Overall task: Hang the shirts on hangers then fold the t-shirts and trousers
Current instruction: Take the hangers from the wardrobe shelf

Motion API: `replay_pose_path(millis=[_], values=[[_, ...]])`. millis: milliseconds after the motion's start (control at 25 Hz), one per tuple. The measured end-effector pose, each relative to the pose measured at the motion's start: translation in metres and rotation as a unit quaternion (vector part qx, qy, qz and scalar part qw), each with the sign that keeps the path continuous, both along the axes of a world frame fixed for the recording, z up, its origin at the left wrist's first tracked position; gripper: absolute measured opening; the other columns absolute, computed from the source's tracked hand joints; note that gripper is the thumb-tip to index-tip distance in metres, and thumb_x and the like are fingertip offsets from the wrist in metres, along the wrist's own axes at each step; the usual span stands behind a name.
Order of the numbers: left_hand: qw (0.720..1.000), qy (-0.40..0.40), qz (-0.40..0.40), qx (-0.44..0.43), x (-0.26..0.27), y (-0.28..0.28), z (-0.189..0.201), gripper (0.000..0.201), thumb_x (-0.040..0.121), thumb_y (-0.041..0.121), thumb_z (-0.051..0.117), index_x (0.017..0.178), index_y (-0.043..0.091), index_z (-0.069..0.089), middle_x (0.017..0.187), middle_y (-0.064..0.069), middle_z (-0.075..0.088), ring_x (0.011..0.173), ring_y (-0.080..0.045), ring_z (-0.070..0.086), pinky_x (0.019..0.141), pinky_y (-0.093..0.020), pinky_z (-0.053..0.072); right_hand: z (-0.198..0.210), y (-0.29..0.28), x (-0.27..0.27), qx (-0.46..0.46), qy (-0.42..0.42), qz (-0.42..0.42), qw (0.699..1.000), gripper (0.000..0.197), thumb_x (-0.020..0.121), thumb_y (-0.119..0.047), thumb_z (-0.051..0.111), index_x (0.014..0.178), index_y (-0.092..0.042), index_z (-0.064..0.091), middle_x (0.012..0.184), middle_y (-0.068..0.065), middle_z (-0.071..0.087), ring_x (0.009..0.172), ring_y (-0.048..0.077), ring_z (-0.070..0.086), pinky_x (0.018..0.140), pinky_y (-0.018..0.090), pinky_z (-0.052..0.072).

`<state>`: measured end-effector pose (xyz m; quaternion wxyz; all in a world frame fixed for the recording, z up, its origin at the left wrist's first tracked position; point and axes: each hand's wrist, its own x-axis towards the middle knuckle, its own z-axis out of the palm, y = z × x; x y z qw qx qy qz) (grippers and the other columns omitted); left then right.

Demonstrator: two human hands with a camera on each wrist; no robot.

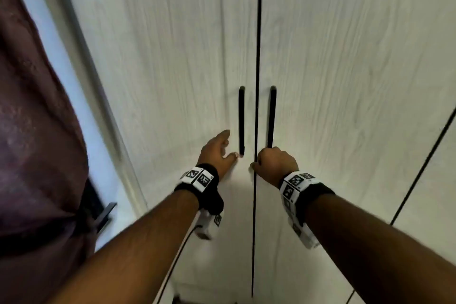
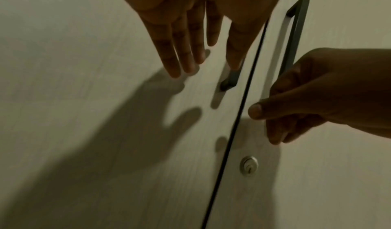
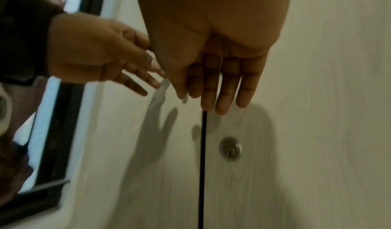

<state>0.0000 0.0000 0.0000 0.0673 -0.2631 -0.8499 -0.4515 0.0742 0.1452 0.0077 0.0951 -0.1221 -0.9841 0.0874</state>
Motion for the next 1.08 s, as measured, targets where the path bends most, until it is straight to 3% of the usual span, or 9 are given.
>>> replay_pose_path(millis=[120,280,360,480,600,720,800,920,1080], values=[[0.996,-0.017,-0.039,0.085,-0.004,0.008,0.016,0.056,0.081,0.018,0.072,0.132,0.023,0.048,0.111,0.001,0.057,0.097,-0.02,0.059,0.073,-0.011,0.047,0.029,0.009,0.011,-0.035,0.104,-0.078,0.991,0.029,0.092,-0.039,0.05,0.078,-0.014,0.058,0.077,0.002,0.056,0.079,0.029,0.061,0.064,0.029,0.041],[0.986,-0.047,-0.097,0.127,-0.002,0.021,0.032,0.06,0.083,0.016,0.071,0.135,0.025,0.042,0.114,0.003,0.058,0.094,-0.009,0.059,0.056,-0.002,0.042,0.053,0.008,0.013,-0.113,0.268,-0.081,0.954,0.021,0.092,-0.029,0.056,0.081,-0.016,0.043,0.083,0.001,0.051,0.072,0.023,0.049,0.062,0.03,0.035],[0.986,-0.055,-0.111,0.115,-0.004,0.019,0.027,0.062,0.083,0.016,0.071,0.135,0.026,0.039,0.116,0.001,0.057,0.102,-0.011,0.059,0.066,-0.008,0.044,0.052,0.002,0.007,-0.164,0.316,-0.042,0.934,0.022,0.088,-0.021,0.062,0.092,-0.017,0.04,0.093,0.002,0.053,0.078,0.022,0.053,0.066,0.032,0.042],[0.989,-0.029,-0.119,0.087,0.002,0.018,0.02,0.065,0.081,0.015,0.07,0.134,0.024,0.034,0.114,-0.001,0.055,0.102,-0.014,0.056,0.083,-0.024,0.045,0.048,-0.01,0.005,-0.254,0.333,-0.009,0.908,0.048,0.084,-0.01,0.067,0.119,-0.019,0.035,0.103,0.002,0.058,0.088,0.023,0.062,0.079,0.04,0.053],[0.989,-0.031,-0.089,0.116,0.013,0.016,0.011,0.058,0.078,0.017,0.069,0.123,0.029,0.035,0.102,-0.003,0.054,0.088,-0.017,0.058,0.083,-0.035,0.052,0.046,-0.016,0.007,-0.288,0.338,-0.013,0.896,0.067,0.084,-0.003,0.065,0.136,-0.02,0.025,0.097,-0.002,0.059,0.087,0.022,0.063,0.084,0.042,0.054],[0.989,-0.024,-0.07,0.126,0.033,0.009,0.0,0.057,0.076,0.021,0.068,0.118,0.034,0.032,0.097,-0.002,0.051,0.083,-0.019,0.057,0.081,-0.044,0.054,0.034,-0.024,0.021,-0.265,0.344,-0.006,0.901,0.086,0.081,-0.006,0.068,0.145,-0.031,0.015,0.125,0.013,0.056,0.107,0.029,0.059,0.092,0.042,0.051],[0.99,-0.008,-0.055,0.131,0.052,0.001,-0.002,0.065,0.076,0.022,0.071,0.125,0.03,0.029,0.104,-0.004,0.051,0.09,-0.022,0.058,0.083,-0.044,0.054,0.025,-0.032,0.042,-0.265,0.364,0.0,0.893,0.096,0.08,-0.012,0.072,0.148,-0.036,0.01,0.141,0.01,0.046,0.118,0.028,0.053,0.095,0.039,0.048],[0.987,-0.006,0.004,0.158,0.089,-0.012,0.002,0.084,0.073,0.025,0.079,0.136,0.023,0.024,0.136,-0.008,0.044,0.118,-0.026,0.053,0.098,-0.042,0.048,0.019,-0.039,0.09,-0.26,0.401,0.019,0.878,0.102,0.077,-0.012,0.077,0.15,-0.03,0.009,0.152,-0.003,0.034,0.126,0.024,0.047,0.102,0.04,0.044],[0.988,0.014,0.091,0.125,0.134,-0.048,0.008,0.103,0.071,0.026,0.082,0.145,0.013,0.013,0.147,-0.016,0.034,0.132,-0.032,0.039,0.11,-0.037,0.034,0.02,-0.035,0.162,-0.237,0.398,0.055,0.884,0.105,0.075,-0.012,0.08,0.15,-0.029,0.008,0.148,-0.009,0.037,0.101,0.01,0.046,0.097,0.037,0.048]])
